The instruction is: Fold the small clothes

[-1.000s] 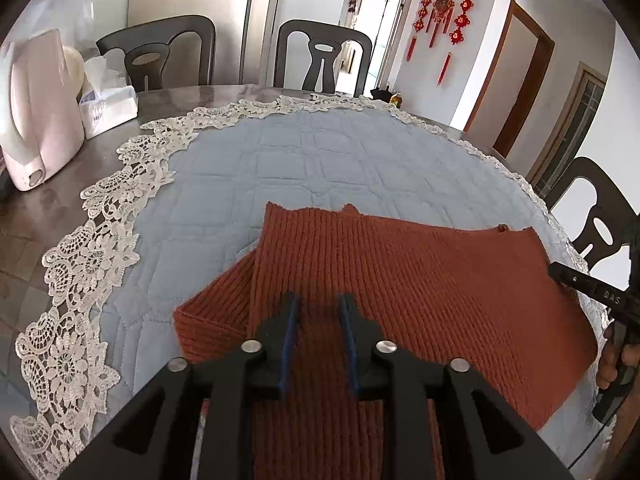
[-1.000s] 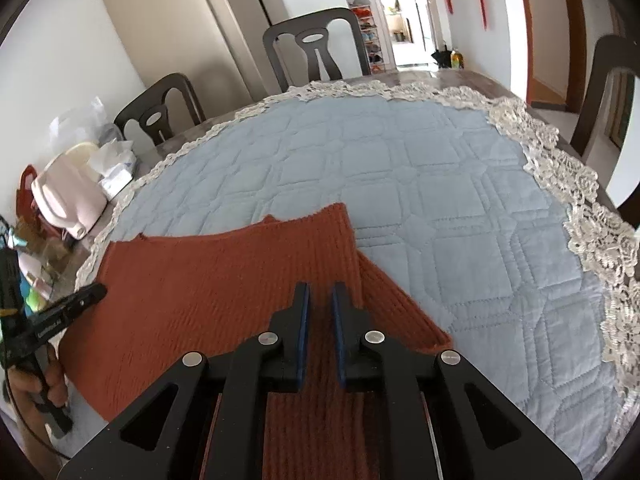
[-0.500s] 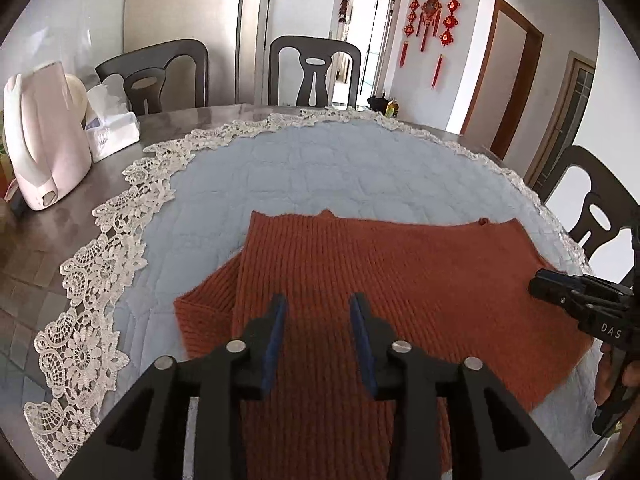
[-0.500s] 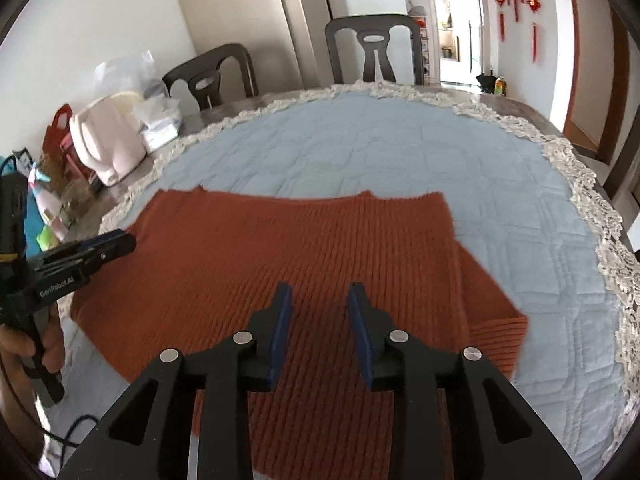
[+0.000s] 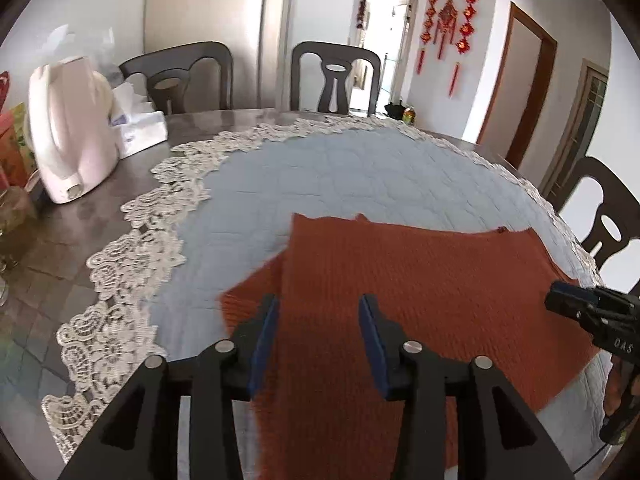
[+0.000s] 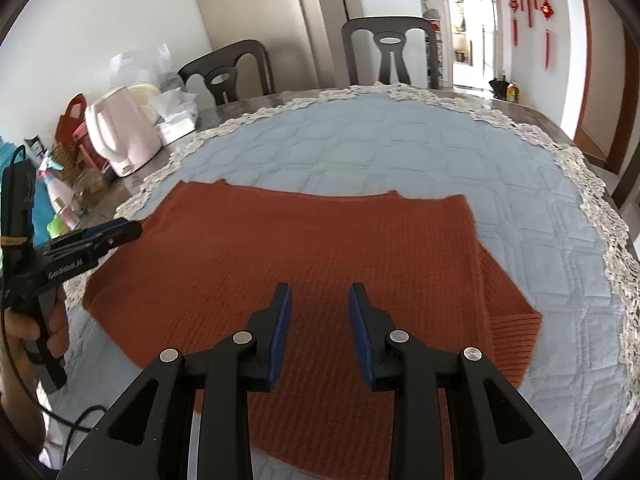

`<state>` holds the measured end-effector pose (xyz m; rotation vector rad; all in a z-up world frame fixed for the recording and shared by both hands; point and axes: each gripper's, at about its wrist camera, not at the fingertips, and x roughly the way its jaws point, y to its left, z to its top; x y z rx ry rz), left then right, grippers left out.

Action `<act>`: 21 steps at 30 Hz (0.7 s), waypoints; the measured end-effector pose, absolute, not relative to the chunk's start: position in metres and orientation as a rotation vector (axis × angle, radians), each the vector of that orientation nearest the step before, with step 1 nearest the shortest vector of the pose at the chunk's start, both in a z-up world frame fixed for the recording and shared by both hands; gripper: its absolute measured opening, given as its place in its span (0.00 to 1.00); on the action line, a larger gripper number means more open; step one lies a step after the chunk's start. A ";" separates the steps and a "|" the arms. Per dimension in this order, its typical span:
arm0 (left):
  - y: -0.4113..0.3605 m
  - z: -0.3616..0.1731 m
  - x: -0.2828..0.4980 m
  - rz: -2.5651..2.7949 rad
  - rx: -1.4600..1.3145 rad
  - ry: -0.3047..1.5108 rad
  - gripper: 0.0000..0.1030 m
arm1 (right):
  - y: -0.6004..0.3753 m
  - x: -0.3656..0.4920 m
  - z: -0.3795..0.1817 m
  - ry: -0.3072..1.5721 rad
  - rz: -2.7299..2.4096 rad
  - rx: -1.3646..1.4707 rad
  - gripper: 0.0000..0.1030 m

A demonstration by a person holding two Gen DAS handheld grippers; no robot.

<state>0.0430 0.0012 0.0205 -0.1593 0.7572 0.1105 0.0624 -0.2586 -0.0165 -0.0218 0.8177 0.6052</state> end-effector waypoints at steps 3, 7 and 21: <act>0.012 0.020 0.040 0.138 -0.174 0.758 0.48 | -0.251 0.061 -0.019 0.825 0.624 -0.030 0.29; 0.025 0.014 0.040 0.157 -0.211 0.771 0.50 | -0.247 0.060 -0.020 0.832 0.640 -0.027 0.29; 0.043 -0.004 0.045 0.095 -0.363 0.798 0.55 | -0.227 0.053 -0.022 0.837 0.690 -0.048 0.30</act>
